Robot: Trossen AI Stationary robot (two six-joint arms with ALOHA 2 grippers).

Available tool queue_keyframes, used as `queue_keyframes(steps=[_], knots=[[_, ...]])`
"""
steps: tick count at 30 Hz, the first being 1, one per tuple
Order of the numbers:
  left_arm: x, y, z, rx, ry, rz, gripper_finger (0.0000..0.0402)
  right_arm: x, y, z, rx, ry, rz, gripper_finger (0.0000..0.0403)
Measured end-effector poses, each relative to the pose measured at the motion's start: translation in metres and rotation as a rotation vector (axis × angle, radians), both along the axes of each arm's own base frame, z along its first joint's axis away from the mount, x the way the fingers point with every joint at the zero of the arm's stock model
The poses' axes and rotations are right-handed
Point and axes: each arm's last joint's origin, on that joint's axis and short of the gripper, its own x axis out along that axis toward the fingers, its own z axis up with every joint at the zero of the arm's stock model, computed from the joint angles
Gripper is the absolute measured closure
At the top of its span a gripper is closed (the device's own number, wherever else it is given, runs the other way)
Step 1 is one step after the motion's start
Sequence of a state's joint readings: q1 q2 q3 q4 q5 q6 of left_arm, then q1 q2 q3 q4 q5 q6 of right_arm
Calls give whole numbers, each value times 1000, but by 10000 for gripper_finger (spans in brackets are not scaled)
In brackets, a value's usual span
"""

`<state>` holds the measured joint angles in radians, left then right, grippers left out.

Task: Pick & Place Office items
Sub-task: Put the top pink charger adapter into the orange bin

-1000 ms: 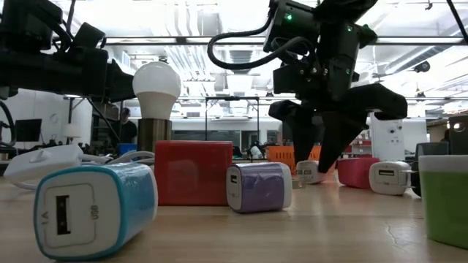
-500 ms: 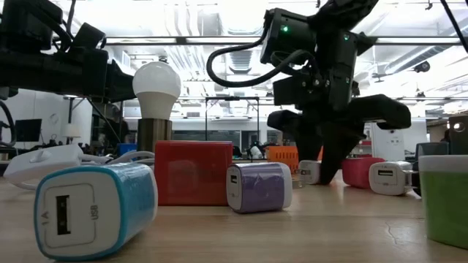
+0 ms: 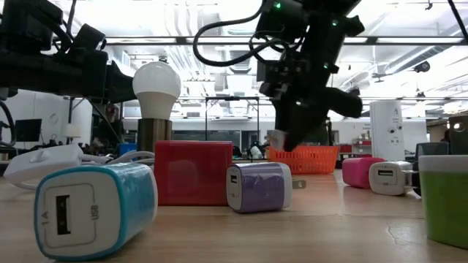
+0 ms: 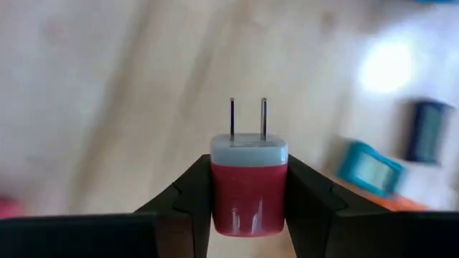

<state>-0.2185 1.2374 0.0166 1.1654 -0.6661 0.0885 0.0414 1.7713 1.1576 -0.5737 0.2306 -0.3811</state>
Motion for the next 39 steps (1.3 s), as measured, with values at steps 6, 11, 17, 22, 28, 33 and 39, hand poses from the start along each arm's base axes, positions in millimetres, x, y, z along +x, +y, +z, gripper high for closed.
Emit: queue_keyframes(steps=[6,11,17,22,28,33,39], knots=[[0,0,0,-3,-2,0,154,-13,-44,25,-57,-40,-137,281],[0,0,0,-2,-1,0,154,-33,-89,42,-63,-36,-266,281],[0,0,0,-2,-1,0,154,-56,-133,33,74,22,-378,281],[0,0,0,-3,-2,0,154,-62,-141,19,103,68,-386,281],[0,0,0,-3,-1,0,154,-66,-141,8,153,98,-391,281],[0,0,0,-3,-1,0,154,-65,-142,1,171,118,-395,281],[0,0,0,-3,-1,0,154,-64,-142,1,172,112,-413,239]])
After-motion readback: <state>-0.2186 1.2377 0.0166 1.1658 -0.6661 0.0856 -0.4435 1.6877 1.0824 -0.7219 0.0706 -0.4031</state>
